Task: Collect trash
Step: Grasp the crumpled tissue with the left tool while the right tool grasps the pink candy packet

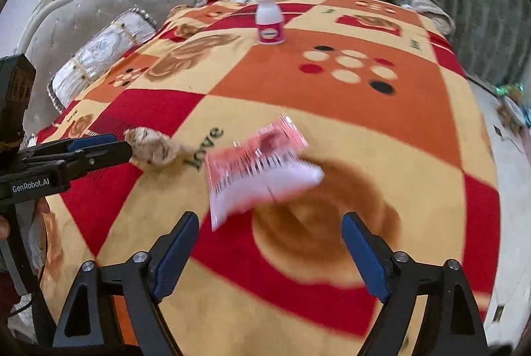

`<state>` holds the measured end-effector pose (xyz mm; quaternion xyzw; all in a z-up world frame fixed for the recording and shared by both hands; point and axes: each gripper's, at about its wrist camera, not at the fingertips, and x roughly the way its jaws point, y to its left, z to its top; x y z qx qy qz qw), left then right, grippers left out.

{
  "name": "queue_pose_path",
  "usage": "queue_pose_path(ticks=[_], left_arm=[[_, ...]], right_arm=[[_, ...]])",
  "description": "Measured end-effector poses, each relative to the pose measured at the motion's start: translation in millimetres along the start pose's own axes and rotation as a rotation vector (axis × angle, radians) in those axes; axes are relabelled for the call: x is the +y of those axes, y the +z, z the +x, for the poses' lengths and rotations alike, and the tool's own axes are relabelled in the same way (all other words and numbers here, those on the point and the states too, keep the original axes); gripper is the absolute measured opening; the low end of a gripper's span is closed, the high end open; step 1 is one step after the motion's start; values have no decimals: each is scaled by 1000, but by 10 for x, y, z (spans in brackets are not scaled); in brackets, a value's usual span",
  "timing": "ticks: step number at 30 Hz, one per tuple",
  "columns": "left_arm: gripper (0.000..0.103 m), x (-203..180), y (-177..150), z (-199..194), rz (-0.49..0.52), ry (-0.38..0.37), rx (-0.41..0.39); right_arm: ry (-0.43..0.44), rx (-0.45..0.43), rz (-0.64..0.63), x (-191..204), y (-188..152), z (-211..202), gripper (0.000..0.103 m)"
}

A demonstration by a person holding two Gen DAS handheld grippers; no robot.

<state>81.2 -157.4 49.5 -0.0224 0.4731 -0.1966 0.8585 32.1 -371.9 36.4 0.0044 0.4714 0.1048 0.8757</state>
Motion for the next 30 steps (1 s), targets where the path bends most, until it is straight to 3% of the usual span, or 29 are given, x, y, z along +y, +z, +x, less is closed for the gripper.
queue_pose_path(ticks=[3, 10, 12, 13, 14, 15, 16, 21, 30], left_arm=[[59, 23, 32, 213, 14, -5, 39], [59, 4, 23, 329, 54, 21, 35], [58, -8, 23, 336, 78, 23, 38], [57, -12, 27, 335, 87, 20, 36], [43, -18, 31, 330, 90, 14, 30], [32, -16, 37, 331, 93, 25, 25], [31, -15, 44, 333, 92, 28, 26], [26, -100, -40, 174, 83, -23, 23], [26, -563, -367, -176, 104, -61, 8]], right_arm=[[2, 27, -29, 67, 168, 213, 89], [13, 80, 6, 102, 298, 603, 90], [-13, 50, -23, 161, 251, 618, 89], [-18, 44, -29, 172, 225, 610, 83], [-28, 33, -33, 172, 208, 588, 76], [-29, 20, -36, 161, 194, 550, 54], [-13, 7, -30, 139, 175, 500, 39], [8, -4, 8, 62, 27, 256, 30], [40, -70, 45, 20, -398, -331, 29]])
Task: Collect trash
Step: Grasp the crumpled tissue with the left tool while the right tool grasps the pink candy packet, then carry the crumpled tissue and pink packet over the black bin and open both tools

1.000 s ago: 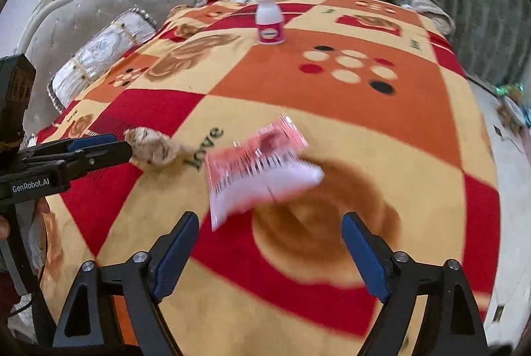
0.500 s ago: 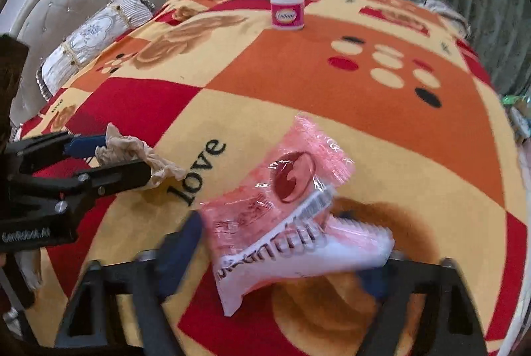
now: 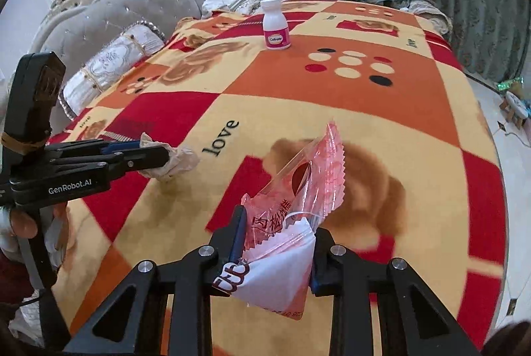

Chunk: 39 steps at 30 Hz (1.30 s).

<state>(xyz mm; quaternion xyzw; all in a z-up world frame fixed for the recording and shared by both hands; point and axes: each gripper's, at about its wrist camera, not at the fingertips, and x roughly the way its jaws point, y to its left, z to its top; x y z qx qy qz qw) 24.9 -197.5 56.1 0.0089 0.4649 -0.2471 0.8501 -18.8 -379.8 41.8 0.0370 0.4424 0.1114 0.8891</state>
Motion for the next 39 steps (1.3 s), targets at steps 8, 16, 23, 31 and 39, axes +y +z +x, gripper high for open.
queue_pose_path(ticks=[8, 16, 23, 31, 39], left_arm=[[26, -609, -208, -151, 61, -33, -4], [26, -1277, -335, -163, 145, -86, -1], [26, -1803, -358, -101, 217, -136, 7], [26, -2351, -388, 16, 293, -184, 26], [26, -2740, -434, 160, 348, -216, 52]], right_arm=[[-20, -16, 14, -58, -407, -468, 29], [-89, -42, 47, -304, -719, -918, 29], [-167, -57, 89, -610, -984, -1275, 29], [-239, -61, 173, -1046, -1295, -1599, 29], [-290, -53, 241, -1377, -1572, -1803, 29]])
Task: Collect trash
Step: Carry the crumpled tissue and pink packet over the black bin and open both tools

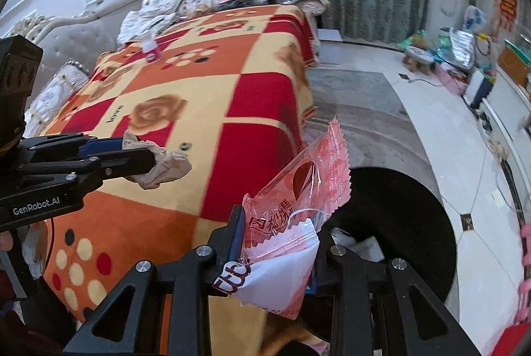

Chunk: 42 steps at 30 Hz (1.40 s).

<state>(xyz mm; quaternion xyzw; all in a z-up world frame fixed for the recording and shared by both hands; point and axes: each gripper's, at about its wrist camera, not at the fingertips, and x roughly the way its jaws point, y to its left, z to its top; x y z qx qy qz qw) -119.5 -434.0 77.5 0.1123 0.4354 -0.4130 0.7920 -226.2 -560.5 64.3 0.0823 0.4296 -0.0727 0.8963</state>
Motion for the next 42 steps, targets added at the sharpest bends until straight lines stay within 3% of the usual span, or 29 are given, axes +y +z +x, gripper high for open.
queue_pose_path(ticks=[29, 37, 42], left_arm=[[27, -629, 177, 547, 34, -73, 64], [28, -757, 215, 632, 34, -95, 69], [36, -775, 207, 663, 38, -96, 76]], right_arm=[[-84, 39, 181, -913, -316, 7, 30], [-88, 37, 214, -1039, -371, 2, 41], [-94, 42, 229, -1082, -388, 15, 46]])
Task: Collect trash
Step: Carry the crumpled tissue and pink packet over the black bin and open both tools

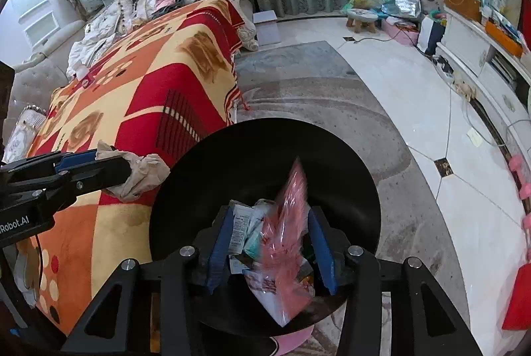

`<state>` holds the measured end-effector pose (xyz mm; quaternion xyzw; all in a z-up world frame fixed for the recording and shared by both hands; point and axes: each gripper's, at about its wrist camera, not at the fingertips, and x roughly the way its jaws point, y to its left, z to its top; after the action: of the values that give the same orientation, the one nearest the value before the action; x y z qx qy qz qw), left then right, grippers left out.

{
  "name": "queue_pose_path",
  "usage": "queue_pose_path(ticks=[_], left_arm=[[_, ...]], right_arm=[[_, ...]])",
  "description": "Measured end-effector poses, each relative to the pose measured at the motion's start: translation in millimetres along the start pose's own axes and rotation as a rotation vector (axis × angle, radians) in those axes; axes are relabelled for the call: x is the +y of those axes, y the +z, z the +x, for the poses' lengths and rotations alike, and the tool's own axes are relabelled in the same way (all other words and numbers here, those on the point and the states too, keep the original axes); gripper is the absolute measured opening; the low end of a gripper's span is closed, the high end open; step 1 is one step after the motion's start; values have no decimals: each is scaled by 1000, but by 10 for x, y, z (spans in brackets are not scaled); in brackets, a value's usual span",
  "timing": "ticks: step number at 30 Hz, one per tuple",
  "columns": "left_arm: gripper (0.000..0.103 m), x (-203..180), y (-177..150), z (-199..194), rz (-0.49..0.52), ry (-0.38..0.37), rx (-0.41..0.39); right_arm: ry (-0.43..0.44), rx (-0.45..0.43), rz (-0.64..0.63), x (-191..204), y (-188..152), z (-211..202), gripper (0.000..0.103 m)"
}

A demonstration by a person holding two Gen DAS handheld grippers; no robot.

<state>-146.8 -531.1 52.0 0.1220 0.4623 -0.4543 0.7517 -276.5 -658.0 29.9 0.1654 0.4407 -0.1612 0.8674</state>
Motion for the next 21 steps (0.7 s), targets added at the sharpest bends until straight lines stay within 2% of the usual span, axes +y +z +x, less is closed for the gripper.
queue_pose_path(ticks=[2, 4, 5, 6, 16, 21], left_arm=[[42, 10, -6, 5, -4, -3, 4], [51, 16, -16, -21, -6, 3, -10], [56, 21, -22, -44, -7, 7, -19], [58, 24, -26, -62, -8, 9, -26], [58, 73, -97, -393, -29, 49, -108], [58, 42, -138, -663, -28, 64, -171]], right_arm=[[5, 0, 9, -22, -10, -5, 52], [5, -3, 17, -40, -14, -20, 66], [6, -9, 23, -36, -10, -38, 66], [10, -13, 27, -38, -10, -54, 66], [-15, -86, 61, 80, -28, -300, 67], [-74, -150, 48, 239, -39, -518, 68]])
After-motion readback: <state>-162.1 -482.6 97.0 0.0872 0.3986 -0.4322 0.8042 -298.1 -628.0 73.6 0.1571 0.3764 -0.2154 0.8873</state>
